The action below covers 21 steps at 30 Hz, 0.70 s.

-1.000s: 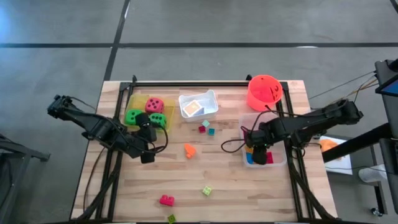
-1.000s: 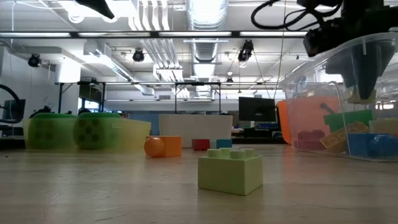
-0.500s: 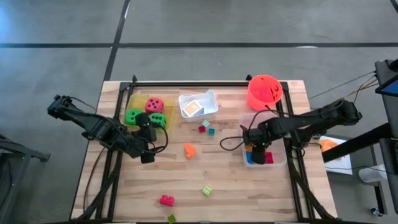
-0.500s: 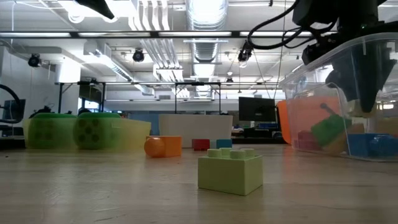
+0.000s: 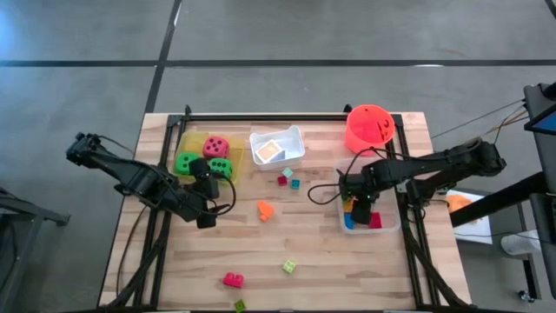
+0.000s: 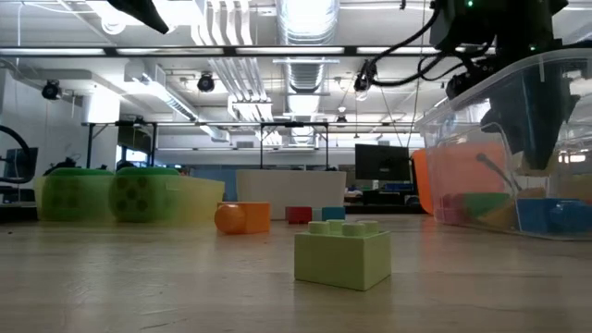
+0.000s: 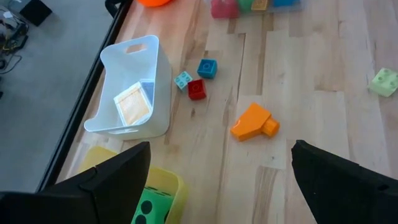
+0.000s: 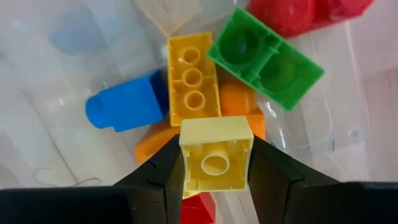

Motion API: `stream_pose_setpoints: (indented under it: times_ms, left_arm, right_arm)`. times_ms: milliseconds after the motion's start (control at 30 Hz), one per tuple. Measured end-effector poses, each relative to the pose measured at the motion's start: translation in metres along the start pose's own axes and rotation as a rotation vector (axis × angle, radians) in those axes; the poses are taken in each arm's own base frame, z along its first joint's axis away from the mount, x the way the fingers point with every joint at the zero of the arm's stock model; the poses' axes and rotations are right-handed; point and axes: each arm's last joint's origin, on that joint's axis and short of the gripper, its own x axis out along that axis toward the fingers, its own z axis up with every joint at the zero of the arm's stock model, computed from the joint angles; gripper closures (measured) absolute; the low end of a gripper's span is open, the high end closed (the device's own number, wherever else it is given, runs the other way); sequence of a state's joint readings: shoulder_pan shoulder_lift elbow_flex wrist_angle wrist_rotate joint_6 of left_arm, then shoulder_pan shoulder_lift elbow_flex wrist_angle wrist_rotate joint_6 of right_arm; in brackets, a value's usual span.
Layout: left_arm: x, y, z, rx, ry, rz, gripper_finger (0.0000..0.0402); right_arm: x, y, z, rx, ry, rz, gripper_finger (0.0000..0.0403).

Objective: Pick & Place Toys
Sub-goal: Put the yellow game piece into the transparent bin

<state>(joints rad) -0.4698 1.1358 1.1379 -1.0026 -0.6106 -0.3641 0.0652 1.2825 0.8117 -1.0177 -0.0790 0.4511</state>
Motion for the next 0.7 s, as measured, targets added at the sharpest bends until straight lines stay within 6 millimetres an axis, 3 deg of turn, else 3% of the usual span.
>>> stream_pose_setpoints:
  times_ms: [300, 700]
  left_arm:
    - [0.000, 0.000, 0.000, 0.000, -0.001, 0.002, 0.0027]
    - [0.000, 0.000, 0.001, -0.005, -0.011, 0.008, 0.0027]
  right_arm:
    - [0.016, -0.013, -0.007, 0.041, 0.054, -0.032, 0.0275]
    - [0.026, -0.015, -0.009, 0.046, 0.034, -0.027, 0.0275]
